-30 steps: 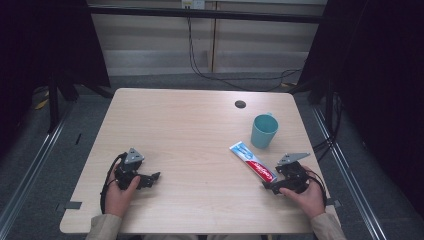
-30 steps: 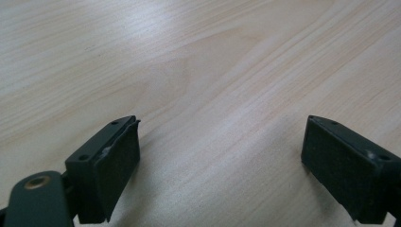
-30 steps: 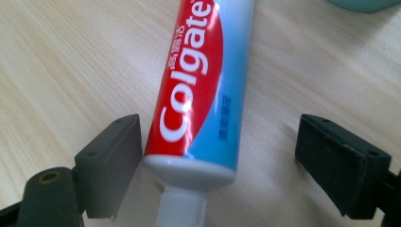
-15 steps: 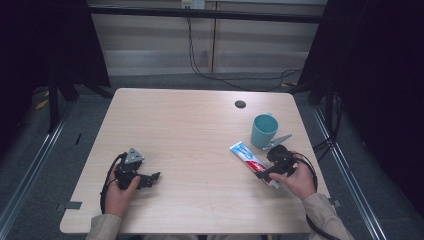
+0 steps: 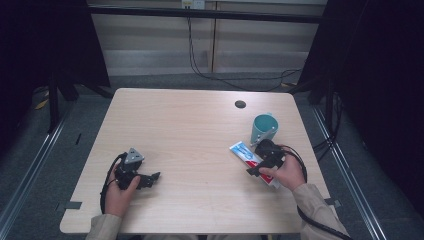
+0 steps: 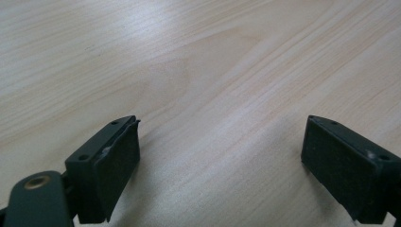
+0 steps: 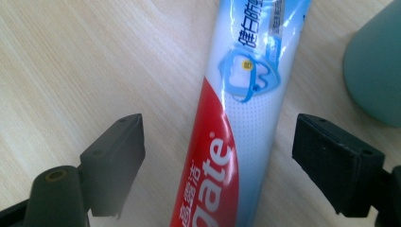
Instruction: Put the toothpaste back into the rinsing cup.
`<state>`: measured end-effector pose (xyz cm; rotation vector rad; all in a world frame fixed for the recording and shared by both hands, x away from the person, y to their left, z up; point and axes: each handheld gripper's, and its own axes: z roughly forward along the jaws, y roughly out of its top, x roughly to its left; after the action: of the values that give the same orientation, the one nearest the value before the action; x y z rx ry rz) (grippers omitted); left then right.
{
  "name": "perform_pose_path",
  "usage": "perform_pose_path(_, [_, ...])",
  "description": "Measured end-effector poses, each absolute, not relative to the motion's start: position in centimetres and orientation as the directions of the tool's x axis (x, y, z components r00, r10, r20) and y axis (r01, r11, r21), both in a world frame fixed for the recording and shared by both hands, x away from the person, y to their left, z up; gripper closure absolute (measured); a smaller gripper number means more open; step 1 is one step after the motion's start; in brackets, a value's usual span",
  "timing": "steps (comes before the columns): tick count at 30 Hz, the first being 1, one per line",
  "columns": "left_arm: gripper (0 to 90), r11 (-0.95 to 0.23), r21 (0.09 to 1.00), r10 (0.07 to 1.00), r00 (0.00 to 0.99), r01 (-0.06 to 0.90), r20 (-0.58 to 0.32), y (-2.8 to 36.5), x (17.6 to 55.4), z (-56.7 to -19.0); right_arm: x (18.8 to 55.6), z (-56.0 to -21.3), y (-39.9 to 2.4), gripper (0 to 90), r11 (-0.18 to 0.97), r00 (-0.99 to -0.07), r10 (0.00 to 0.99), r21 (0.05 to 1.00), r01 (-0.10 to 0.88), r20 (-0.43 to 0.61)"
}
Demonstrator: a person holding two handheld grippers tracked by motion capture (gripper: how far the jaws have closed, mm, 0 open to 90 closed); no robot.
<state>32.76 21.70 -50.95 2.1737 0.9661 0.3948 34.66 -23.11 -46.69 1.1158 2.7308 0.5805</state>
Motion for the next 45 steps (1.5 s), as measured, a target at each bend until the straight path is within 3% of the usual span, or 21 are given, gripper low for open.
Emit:
perform_pose_path(29, [12.1, -0.465, 0.716, 0.739, 0.674, 0.521, -0.01, 21.7, 32.8, -51.0, 36.6, -47.7, -21.2, 27.8, 0.675, -0.7, 0.715, 0.265, 0.688, -0.004])
perform_pose_path(39, [12.0, -0.465, 0.716, 0.739, 0.674, 0.521, -0.01, 21.7, 32.8, -51.0, 36.3, -47.3, -20.9, 52.0, 0.669, -0.697, 0.717, 0.257, 0.697, 0.025])
perform_pose_path(43, [12.0, -0.464, 0.716, 0.739, 0.674, 0.521, -0.011, 21.7, 32.8, -51.0, 36.3, -46.8, -20.7, 68.4, 0.684, -0.707, 0.707, 0.237, 0.69, 0.017])
perform_pose_path(45, [12.0, -0.465, 0.716, 0.739, 0.674, 0.521, -0.011, 21.7, 32.8, -51.0, 36.3, -46.5, -20.7, 72.5, 0.681, -0.703, 0.711, 0.235, 0.694, 0.016])
